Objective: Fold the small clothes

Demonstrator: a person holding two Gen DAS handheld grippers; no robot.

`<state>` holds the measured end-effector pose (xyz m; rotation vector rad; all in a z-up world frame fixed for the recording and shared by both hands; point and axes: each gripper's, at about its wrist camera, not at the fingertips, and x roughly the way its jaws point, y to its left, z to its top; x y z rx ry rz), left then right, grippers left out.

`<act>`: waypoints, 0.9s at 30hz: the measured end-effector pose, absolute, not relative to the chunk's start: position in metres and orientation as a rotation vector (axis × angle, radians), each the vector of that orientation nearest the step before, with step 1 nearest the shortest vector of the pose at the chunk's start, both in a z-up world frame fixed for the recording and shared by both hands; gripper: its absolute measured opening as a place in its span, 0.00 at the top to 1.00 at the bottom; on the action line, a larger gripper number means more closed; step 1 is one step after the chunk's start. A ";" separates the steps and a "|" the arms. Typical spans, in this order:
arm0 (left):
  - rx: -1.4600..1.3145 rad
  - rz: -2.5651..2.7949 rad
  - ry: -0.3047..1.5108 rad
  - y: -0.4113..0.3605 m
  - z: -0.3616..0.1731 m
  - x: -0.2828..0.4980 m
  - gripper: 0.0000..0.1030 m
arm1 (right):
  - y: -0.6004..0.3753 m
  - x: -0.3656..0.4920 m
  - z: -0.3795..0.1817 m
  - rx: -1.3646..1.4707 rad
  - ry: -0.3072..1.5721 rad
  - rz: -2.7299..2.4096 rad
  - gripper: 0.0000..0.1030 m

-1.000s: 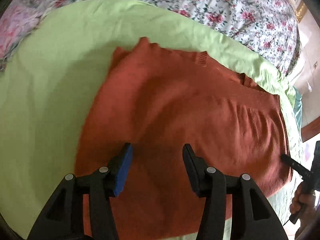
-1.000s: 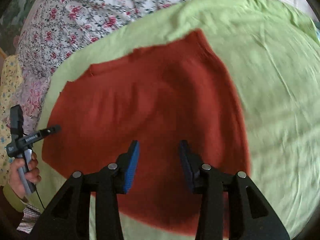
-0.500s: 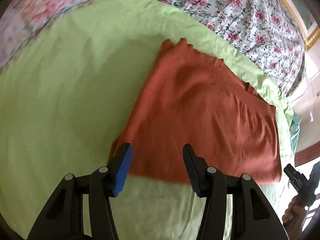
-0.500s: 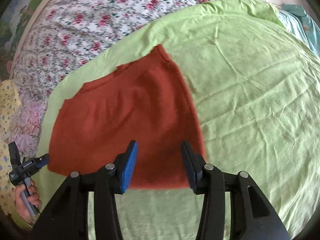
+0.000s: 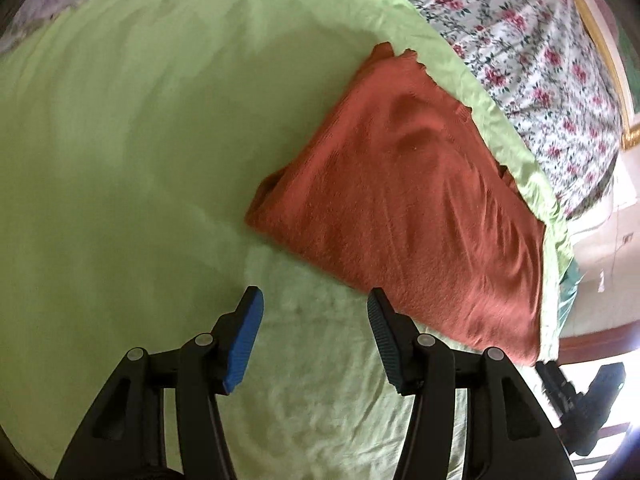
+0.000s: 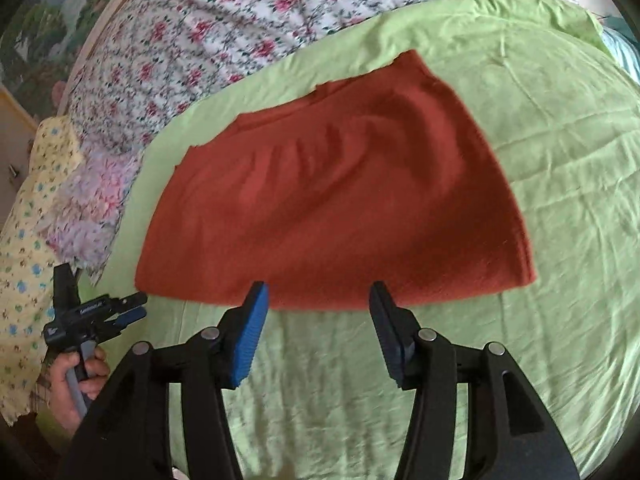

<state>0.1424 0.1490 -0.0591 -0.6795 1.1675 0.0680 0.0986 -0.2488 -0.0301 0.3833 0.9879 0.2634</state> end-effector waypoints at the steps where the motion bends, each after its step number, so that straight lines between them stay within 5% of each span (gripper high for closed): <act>1: -0.710 0.066 1.166 0.149 -0.062 0.144 0.46 | -0.247 0.098 -0.031 0.383 0.991 0.268 0.47; 14: -1.004 0.130 1.017 0.161 -0.087 0.190 0.41 | -0.246 0.094 -0.036 0.402 1.019 0.298 0.47; 16: -0.967 0.142 1.007 0.157 -0.084 0.199 0.48 | -0.249 0.097 -0.036 0.405 1.021 0.298 0.47; 18: -0.929 0.135 1.017 0.152 -0.083 0.206 0.69 | -0.249 0.098 -0.037 0.410 1.022 0.291 0.47; 20: -0.908 0.114 1.020 0.147 -0.082 0.211 0.80 | -0.252 0.101 -0.037 0.417 1.021 0.289 0.47; 27: -0.741 0.041 0.992 0.112 -0.043 0.218 0.88 | -0.267 0.116 -0.032 0.444 0.996 0.282 0.47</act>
